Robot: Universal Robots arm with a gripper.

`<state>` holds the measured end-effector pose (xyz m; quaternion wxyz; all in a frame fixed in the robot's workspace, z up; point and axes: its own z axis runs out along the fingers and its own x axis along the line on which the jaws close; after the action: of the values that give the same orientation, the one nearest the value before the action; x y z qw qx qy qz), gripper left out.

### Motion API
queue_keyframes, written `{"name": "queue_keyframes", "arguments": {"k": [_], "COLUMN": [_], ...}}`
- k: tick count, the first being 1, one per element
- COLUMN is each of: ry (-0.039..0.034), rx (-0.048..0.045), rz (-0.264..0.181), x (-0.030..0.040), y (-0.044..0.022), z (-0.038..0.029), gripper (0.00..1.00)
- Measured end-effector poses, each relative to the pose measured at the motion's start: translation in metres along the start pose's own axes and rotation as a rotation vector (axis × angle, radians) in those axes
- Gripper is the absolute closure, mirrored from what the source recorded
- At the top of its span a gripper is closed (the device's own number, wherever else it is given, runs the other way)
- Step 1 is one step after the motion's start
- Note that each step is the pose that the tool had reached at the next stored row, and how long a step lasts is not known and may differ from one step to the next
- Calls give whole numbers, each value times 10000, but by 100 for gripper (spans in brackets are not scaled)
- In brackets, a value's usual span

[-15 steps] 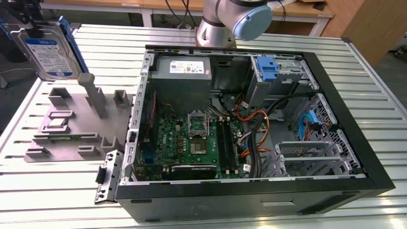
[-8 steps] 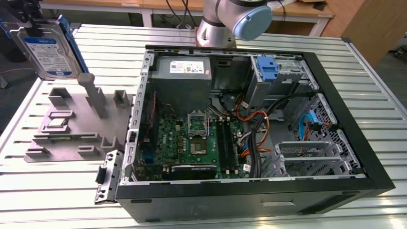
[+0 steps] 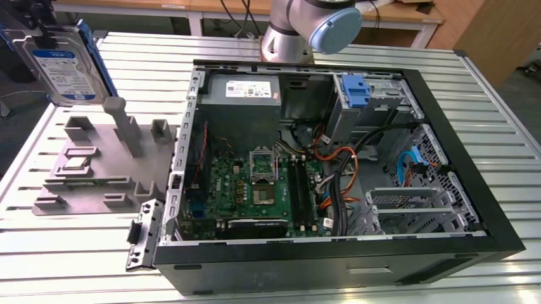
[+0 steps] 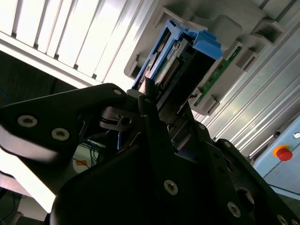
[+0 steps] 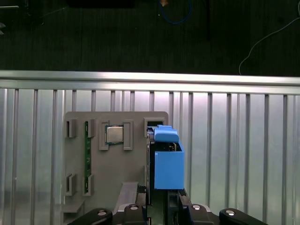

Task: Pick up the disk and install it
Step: 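Pick up the disk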

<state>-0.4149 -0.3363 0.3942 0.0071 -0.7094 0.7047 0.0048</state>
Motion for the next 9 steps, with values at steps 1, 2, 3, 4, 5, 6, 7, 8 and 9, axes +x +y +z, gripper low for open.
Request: {"name": "queue_keyframes", "arguments": {"k": [1, 2, 3, 4, 5, 6, 7, 8, 9], "ry": [0, -1, 0, 0, 0, -1, -1, -1, -1], "rx": [0, 1, 0, 0, 0, 1, 2, 0, 0], "rz": [0, 0, 1, 0, 1, 0, 0, 0, 1], "x": [0, 0, 0, -1, -1, -1, -1, -1, -1], "y": [0, 0, 0, 0, -1, 0, 0, -1, -1], "z": [-4, -6, -11, -17, -24, -29, -34, -41, -49], "gripper": [65, 65, 65, 65, 65, 65, 65, 65, 65]}}
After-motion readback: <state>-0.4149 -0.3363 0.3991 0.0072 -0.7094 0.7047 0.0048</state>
